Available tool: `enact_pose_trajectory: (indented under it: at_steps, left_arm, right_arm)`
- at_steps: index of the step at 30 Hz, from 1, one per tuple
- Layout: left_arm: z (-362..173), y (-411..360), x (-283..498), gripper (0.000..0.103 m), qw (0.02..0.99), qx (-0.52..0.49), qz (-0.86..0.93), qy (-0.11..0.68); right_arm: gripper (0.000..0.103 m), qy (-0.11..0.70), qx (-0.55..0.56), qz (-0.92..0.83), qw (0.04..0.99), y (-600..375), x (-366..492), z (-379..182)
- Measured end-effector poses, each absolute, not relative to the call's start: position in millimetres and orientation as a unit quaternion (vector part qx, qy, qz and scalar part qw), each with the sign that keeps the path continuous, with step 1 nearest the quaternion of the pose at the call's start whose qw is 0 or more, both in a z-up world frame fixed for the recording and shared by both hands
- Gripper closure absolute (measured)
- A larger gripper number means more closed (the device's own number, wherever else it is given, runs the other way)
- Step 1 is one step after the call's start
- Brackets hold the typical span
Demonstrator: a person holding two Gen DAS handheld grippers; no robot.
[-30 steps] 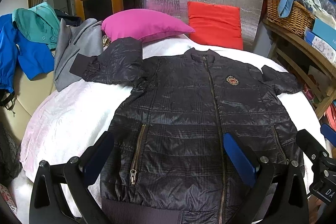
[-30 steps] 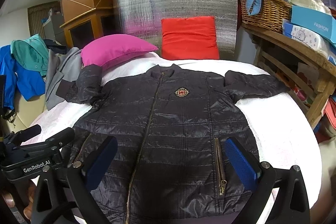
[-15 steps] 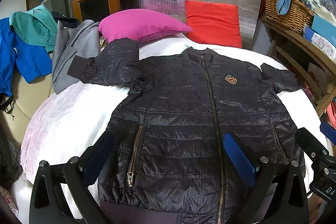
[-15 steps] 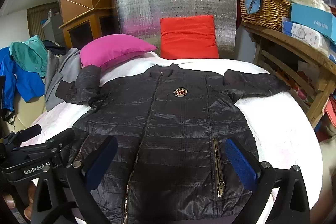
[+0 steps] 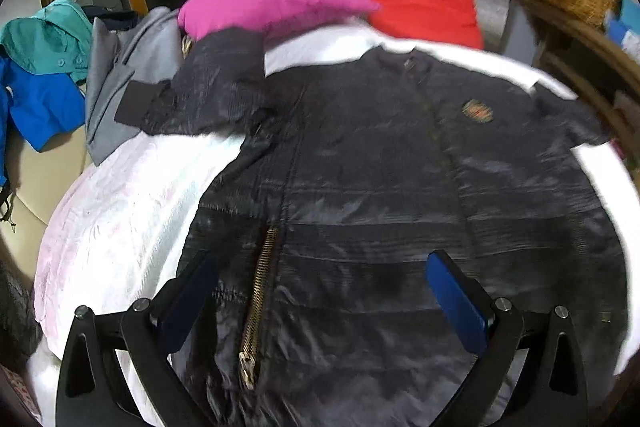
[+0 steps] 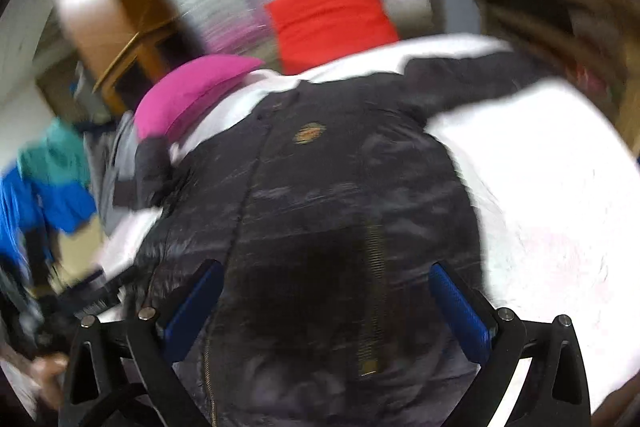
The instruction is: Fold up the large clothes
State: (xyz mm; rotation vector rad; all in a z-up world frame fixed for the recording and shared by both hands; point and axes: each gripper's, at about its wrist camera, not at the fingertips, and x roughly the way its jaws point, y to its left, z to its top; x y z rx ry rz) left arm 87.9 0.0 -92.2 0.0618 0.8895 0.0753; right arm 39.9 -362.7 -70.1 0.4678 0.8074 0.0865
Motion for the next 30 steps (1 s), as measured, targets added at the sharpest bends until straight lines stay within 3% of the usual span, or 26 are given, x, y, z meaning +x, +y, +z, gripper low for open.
enact_pose_trajectory:
  at_steps: [9, 14, 16, 23, 24, 25, 26, 30]
  left_arm:
    - [-129, -14, 156, 0.0, 0.898, 0.046, 0.026, 0.438]
    - [-169, -16, 176, 0.0, 0.883, 0.039, 0.016, 0.467]
    - [-173, -17, 175, 0.0, 0.888, 0.042, 0.02, 0.458]
    - [-175, -13, 174, 0.0, 0.889, 0.03, 0.015, 0.456]
    - [-175, -12, 174, 0.0, 0.889, 0.03, 0.014, 0.457]
    - [-174, -10, 174, 0.0, 0.889, 0.028, 0.013, 0.457]
    - [-174, -8, 175, 0.0, 0.889, 0.024, 0.01, 0.457]
    - [-166, 8, 174, 0.0, 0.889, -0.02, -0.008, 0.458]
  right_arm:
    - [0.001, 0.335, 0.455, -0.035, 0.824, -565, 138, -112]
    - [0.011, 0.303, 0.496, -0.092, 0.809, -639, 201, -132]
    - [0.02, 0.291, 0.505, -0.106, 0.806, -661, 224, -137]
    - [0.024, 0.317, 0.462, -0.154, 0.814, -682, 287, -158]
    - [0.044, 0.325, 0.451, -0.159, 0.816, -682, 293, -154]
    - [0.087, 0.345, 0.436, -0.16, 0.816, -681, 302, -150]
    - [0.093, 0.366, 0.411, -0.17, 0.818, -676, 312, -142]
    - [0.094, 0.351, 0.295, -0.151, 0.876, -620, 331, -68]
